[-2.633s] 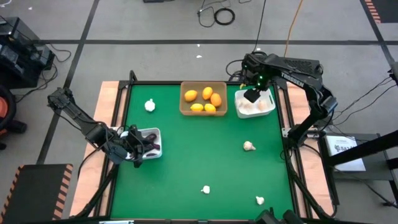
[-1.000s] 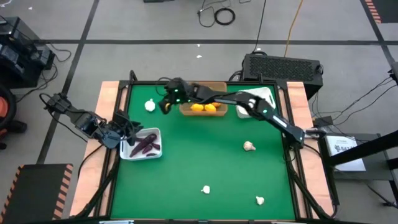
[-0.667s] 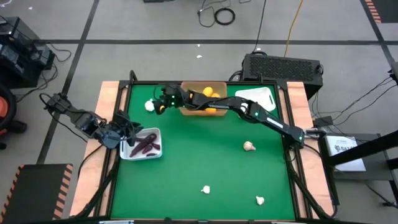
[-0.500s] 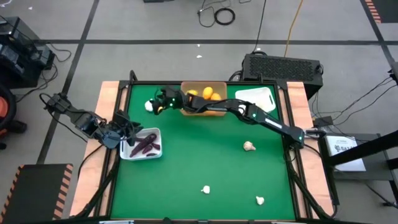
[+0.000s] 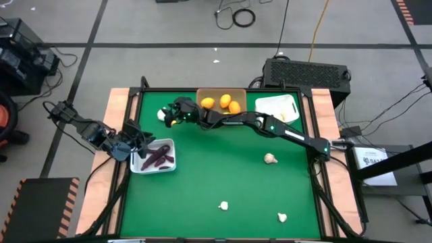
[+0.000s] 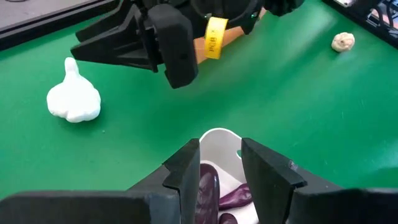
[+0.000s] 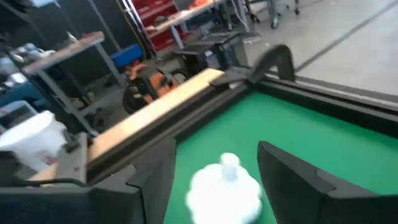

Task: Sort produce into baskets
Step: Put the garlic into the right white bin

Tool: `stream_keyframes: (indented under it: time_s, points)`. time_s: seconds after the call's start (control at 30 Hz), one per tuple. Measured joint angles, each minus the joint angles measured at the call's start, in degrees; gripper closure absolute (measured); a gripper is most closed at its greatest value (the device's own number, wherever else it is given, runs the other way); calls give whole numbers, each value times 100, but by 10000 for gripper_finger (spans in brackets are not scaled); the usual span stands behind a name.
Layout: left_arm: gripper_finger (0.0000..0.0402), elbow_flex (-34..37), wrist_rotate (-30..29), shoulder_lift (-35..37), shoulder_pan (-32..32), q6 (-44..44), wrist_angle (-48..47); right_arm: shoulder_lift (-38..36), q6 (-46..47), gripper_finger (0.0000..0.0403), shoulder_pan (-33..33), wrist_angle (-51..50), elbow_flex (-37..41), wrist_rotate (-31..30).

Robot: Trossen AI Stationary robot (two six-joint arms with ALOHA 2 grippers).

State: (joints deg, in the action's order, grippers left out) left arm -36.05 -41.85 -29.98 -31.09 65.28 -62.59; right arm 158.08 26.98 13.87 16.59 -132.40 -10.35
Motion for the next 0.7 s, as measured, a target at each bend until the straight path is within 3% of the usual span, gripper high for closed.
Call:
stream_keyframes:
  time_s: [0.4,0.7]
  points:
    - [276,0,35,-67,0,37,76,501,-1077,209,-254,683,-272,-316]
    - [276,0,76,-142,0,37,68,527,-1161,243,-43,680,-259,-191]
